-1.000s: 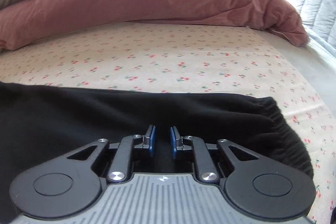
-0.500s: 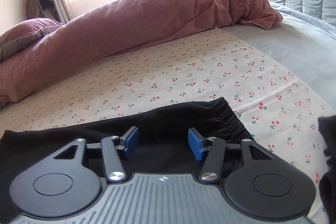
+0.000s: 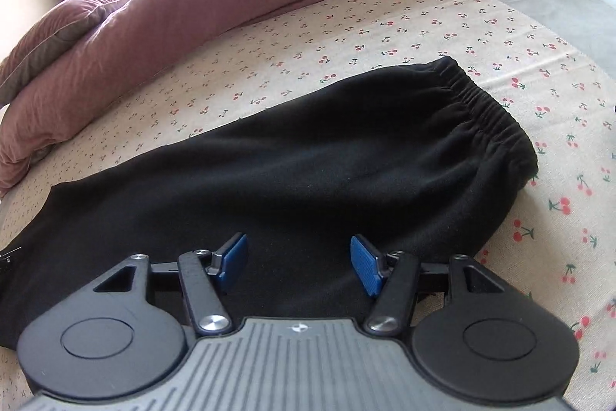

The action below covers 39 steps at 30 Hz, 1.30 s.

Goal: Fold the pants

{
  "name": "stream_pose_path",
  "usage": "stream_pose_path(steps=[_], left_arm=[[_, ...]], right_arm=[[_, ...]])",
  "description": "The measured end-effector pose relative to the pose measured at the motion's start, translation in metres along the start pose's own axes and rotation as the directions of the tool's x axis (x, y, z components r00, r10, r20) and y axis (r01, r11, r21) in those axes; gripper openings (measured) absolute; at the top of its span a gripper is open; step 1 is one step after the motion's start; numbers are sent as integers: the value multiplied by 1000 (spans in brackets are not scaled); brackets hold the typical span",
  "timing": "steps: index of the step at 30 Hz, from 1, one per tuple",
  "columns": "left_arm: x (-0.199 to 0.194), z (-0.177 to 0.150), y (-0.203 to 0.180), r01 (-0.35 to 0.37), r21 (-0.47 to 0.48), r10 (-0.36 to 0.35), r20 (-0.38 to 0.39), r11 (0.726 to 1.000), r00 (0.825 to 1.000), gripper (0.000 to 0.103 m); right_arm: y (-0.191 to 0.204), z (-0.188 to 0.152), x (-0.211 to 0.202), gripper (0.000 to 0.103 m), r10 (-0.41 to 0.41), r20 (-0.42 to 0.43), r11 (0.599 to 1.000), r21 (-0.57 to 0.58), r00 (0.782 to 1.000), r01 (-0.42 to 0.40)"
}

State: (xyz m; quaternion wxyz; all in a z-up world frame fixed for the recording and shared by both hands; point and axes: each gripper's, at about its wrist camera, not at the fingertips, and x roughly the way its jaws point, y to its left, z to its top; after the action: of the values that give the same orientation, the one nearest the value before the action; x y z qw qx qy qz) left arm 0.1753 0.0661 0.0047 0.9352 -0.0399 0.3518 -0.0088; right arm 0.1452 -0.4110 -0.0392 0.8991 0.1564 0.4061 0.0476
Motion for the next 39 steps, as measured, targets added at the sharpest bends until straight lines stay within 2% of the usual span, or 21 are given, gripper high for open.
stream_pose_path(steps=[3, 7, 9, 12, 17, 19, 21, 24, 26, 28, 31, 32, 33, 34, 36, 39], left_arm=[[21, 14, -37, 37, 60, -37, 8, 998, 999, 86], [73, 22, -76, 17, 143, -2, -110, 990, 994, 87], [85, 27, -83, -6, 132, 17, -80, 991, 997, 90], [98, 39, -82, -8, 95, 17, -94, 995, 995, 90], [110, 53, -76, -9, 63, 15, -100, 998, 995, 92], [112, 54, -77, -16, 62, 21, -89, 998, 996, 91], [106, 53, -77, -14, 39, 18, -95, 999, 995, 88], [85, 46, -74, 81, -14, -82, -79, 997, 993, 88], [70, 37, -72, 96, -24, -98, -77, 995, 992, 88], [56, 26, -73, 113, -3, -113, -75, 994, 991, 88], [29, 16, -68, 98, 25, -96, -60, 995, 994, 88], [18, 12, -66, 90, 37, -87, -61, 995, 994, 88], [9, 8, -62, 79, 48, -76, -62, 996, 995, 88], [0, 5, -59, 70, 61, -66, -67, 996, 996, 88], [-18, -5, -48, 48, 90, -42, -74, 995, 996, 89], [-38, -26, -24, 5, 105, 3, -74, 994, 997, 90]], right_arm=[[11, 2, 2, 57, -34, -1, 999, -43, 999, 34], [17, -1, 2, 57, -55, -7, 992, -115, 998, 54], [16, -2, 3, 57, -60, -15, 989, -139, 998, 57], [16, 0, 4, 57, -103, -7, 977, -189, 995, 100], [9, 9, 7, 57, -118, 1, 983, -142, 993, 117], [14, 8, 11, 59, -137, -1, 976, -172, 991, 135], [18, 6, 11, 61, -147, 1, 969, -201, 989, 145], [22, 6, -5, 61, -143, 51, 970, -189, 988, 151], [28, 5, -17, 61, -91, 75, 974, -200, 993, 104], [40, -1, -18, 61, -37, 42, 962, -270, 998, 47], [61, -20, -1, 61, -31, -78, 900, -435, 996, -6], [67, -29, 7, 63, -71, -102, 866, -501, 992, 11], [71, -34, 9, 66, -95, -78, 836, -547, 992, 37], [70, -34, 8, 67, -100, -74, 836, -547, 992, 44], [60, -29, 4, 67, -94, -89, 866, -498, 992, 38], [46, -31, -2, 67, -107, -73, 875, -481, 992, 59]])
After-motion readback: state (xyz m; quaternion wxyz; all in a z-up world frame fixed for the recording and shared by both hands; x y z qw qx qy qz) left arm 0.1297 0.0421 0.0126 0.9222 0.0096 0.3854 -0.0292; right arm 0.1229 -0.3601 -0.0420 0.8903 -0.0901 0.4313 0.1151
